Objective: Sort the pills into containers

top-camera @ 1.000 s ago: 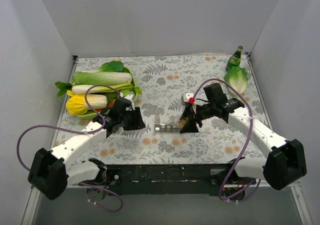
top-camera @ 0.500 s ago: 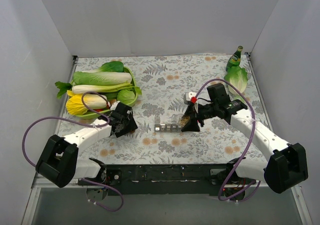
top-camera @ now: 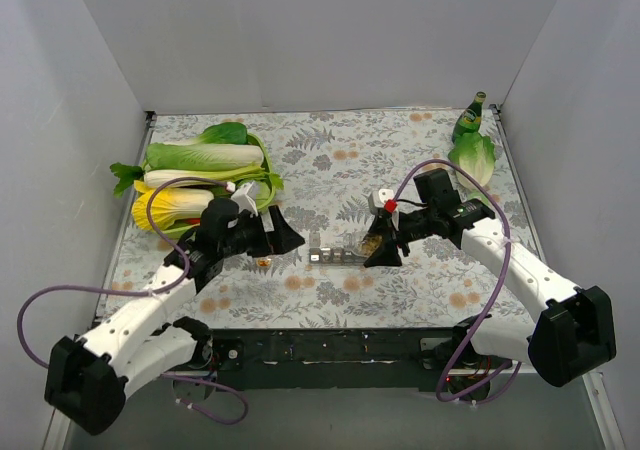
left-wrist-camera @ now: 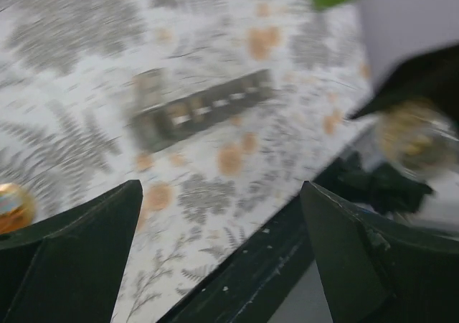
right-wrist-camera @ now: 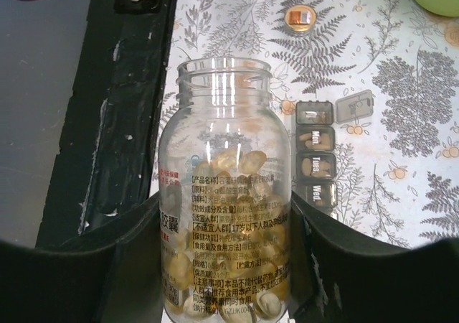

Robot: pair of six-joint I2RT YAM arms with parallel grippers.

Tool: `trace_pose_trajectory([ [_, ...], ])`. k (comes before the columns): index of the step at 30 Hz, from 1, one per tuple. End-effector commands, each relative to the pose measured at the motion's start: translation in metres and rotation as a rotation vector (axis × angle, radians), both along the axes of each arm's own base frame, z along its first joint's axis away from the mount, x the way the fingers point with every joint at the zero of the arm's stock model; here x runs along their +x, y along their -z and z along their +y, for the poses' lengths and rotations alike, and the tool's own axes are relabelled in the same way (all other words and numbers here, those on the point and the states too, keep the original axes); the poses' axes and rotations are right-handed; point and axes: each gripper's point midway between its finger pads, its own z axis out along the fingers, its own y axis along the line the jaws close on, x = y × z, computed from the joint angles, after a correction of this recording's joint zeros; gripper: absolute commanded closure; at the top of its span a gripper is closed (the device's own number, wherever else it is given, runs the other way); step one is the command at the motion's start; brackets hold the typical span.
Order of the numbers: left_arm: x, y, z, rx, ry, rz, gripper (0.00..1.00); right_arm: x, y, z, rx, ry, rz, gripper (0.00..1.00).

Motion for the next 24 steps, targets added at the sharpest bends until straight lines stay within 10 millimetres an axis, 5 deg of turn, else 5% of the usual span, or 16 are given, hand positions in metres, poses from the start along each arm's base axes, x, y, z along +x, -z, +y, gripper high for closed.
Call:
trace_pose_trajectory([
  [1, -0.05, -0.104, -0.054, -0.355, 0.536, -0.446, 0.06, -0.013, -0.02, 0.003, 0.085, -0.077, -0.021, 0.92],
  [4, -0.069, -0.134, -0.058, -0.442, 0.645, -0.588, 0.05, -0.016, -0.021, 0.004, 0.097, -0.09, -0.003, 0.92],
  [10, -0.074, -0.155, -0.079, -0.473, 0.748, -0.647, 0.05, -0.018, -0.026, 0.007, 0.118, -0.102, 0.029, 0.91],
  [16, -0.082, -0.161, -0.116, -0.461, 0.825, -0.672, 0.07, -0.018, -0.027, 0.008, 0.125, -0.104, 0.044, 0.91],
  [24, -0.062, -0.151, -0.132, -0.379, 0.742, -0.673, 0.11, -0.021, -0.026, 0.008, 0.132, -0.106, 0.05, 0.91],
])
